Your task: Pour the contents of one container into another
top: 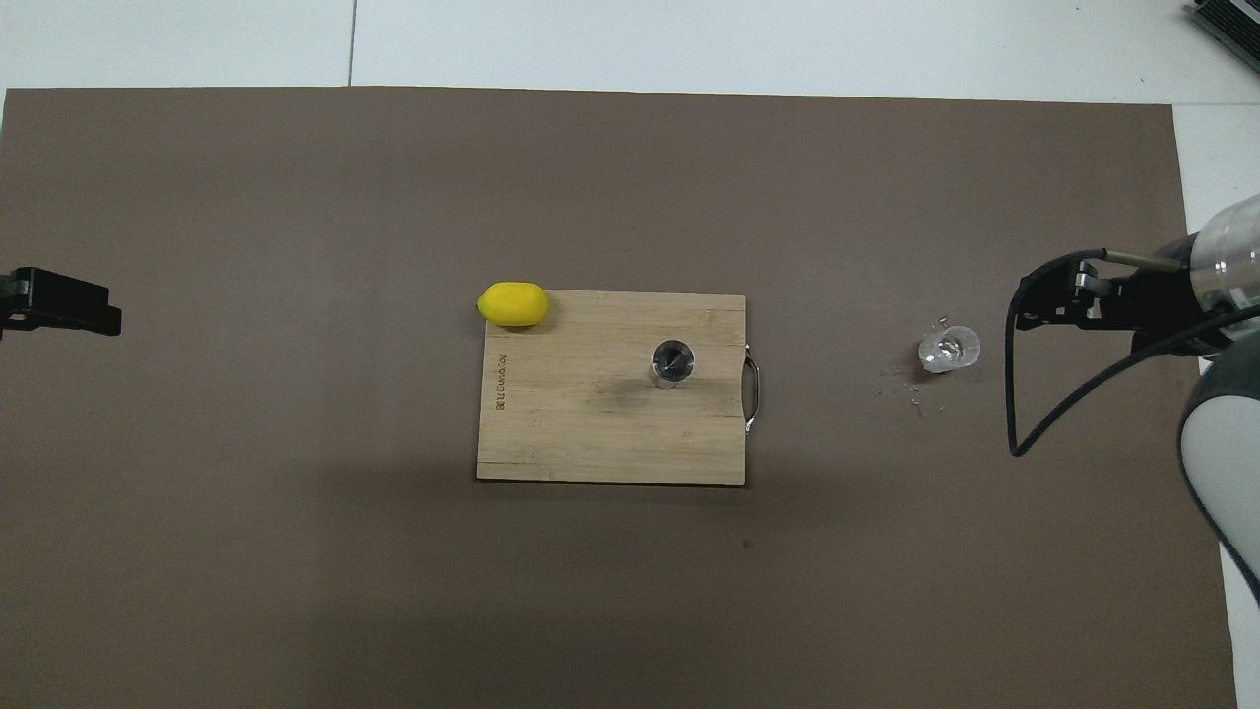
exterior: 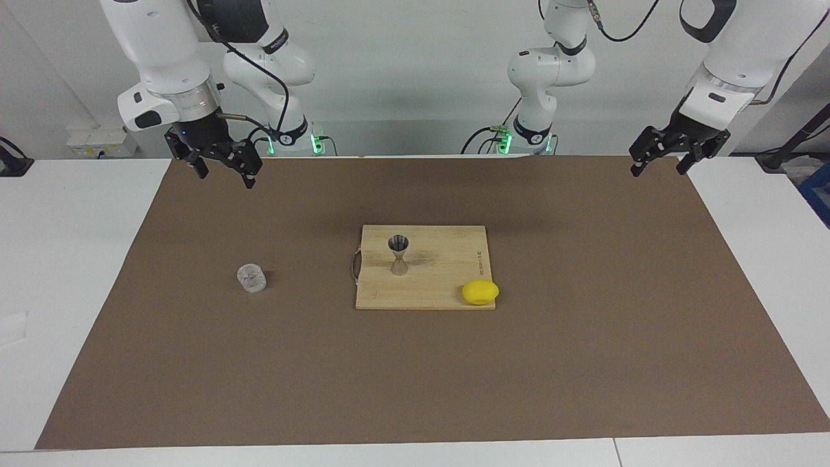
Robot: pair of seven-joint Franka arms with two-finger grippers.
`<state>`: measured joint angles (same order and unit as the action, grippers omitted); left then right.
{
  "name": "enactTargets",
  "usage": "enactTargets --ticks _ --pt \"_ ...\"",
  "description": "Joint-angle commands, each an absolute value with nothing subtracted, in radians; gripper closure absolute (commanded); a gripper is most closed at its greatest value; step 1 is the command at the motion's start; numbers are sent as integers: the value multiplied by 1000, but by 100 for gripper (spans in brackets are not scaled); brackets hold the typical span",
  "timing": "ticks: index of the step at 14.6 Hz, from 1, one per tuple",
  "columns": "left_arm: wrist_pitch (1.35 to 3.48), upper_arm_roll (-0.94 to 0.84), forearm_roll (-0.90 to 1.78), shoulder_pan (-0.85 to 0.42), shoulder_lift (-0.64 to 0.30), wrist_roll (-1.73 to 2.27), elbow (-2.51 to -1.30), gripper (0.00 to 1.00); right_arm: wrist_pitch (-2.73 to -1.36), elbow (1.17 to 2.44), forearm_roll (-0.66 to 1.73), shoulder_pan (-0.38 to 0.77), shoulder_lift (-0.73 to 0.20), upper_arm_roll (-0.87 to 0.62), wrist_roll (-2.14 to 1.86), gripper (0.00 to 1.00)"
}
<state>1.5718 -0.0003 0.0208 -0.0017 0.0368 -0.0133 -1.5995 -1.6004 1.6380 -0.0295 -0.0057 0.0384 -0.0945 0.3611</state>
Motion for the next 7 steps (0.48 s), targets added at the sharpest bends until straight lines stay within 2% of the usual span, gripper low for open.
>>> enactTargets --ticks 1,7 --pt "1588 -3 9 3 63 -2 -1628 0 -1588 1647 -31 -15 55 -97 313 0" --pt "1588 -3 9 5 63 -3 -1628 0 -1589 1647 -26 -15 55 -97 295 0"
